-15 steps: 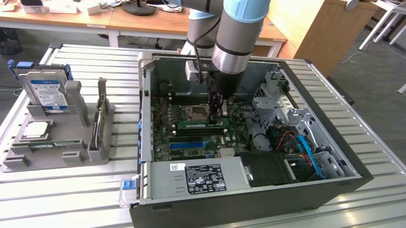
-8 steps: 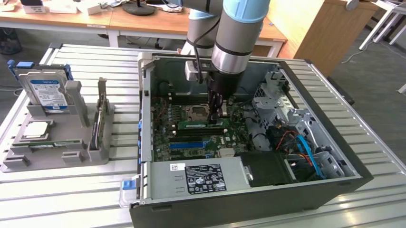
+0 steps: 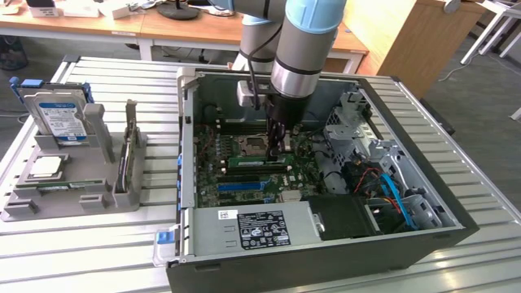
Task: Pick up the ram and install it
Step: 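Insert the ram into the slot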
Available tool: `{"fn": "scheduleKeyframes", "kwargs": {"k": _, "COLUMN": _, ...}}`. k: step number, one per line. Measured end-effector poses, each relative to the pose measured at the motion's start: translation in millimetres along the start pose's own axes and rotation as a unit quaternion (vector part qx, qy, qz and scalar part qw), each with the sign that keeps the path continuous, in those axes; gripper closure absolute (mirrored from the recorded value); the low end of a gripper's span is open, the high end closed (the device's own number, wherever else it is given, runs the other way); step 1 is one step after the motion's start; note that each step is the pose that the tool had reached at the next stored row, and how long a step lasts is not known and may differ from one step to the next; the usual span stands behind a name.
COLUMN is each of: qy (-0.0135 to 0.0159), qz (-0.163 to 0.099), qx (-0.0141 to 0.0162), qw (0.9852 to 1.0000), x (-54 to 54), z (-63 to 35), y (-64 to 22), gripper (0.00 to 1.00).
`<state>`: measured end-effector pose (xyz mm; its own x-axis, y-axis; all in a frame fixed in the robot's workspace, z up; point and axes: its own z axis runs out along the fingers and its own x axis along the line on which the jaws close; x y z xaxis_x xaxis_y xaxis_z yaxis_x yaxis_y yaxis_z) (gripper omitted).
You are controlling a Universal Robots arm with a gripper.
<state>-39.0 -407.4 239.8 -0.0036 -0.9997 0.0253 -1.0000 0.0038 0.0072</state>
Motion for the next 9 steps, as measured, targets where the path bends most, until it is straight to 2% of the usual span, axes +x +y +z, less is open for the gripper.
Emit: {"fn": "scheduleKeyframes", "kwargs": {"k": 9, "qy": 0.0, "qz": 0.0, "qx": 0.0, "qw": 1.0, "x": -0.6, "z": 0.5, "y": 0.0, "gripper": 0.88}}
